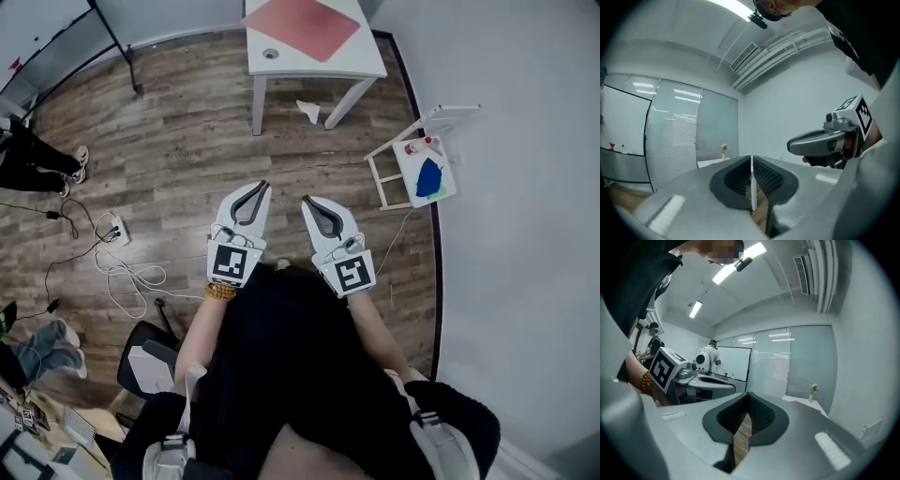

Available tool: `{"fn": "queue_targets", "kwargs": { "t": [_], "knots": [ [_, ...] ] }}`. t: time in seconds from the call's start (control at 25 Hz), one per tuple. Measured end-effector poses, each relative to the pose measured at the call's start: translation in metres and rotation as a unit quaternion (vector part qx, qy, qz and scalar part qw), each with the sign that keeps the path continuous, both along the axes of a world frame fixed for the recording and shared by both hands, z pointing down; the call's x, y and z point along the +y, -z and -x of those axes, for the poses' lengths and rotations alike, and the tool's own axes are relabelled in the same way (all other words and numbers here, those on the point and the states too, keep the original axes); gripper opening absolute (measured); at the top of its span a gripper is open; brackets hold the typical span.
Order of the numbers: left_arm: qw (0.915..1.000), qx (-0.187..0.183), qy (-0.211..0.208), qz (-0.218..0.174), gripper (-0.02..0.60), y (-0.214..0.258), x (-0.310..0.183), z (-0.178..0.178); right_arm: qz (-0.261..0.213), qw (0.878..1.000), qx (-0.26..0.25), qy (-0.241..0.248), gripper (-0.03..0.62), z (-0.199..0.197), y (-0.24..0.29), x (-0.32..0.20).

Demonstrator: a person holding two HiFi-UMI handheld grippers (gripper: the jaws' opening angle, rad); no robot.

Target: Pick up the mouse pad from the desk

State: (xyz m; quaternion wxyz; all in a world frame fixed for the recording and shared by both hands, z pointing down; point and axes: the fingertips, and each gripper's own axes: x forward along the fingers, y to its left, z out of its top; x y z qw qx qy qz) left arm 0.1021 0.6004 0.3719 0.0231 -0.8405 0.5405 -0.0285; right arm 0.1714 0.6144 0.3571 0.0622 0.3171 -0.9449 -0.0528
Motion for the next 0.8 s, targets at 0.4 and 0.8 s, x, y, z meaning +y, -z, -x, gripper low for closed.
{"fn": "queue_targets", "kwargs": {
  "t": [0.4, 0.8],
  "knots": [
    [0.9996, 0.009, -0.024, 0.016, 0.014, -0.014, -0.045, 0.024, 0.0, 0.999, 0.035, -0.026, 0.02, 0.03, -0.015, -0.043],
    [0.9985, -0.014, -0.029, 0.045, 0.012, -0.031, -0.155, 0.036, 0.024, 0.999, 0.026, -0.037, 0.02, 0.04, -0.041, -0.168]
  ]
}}
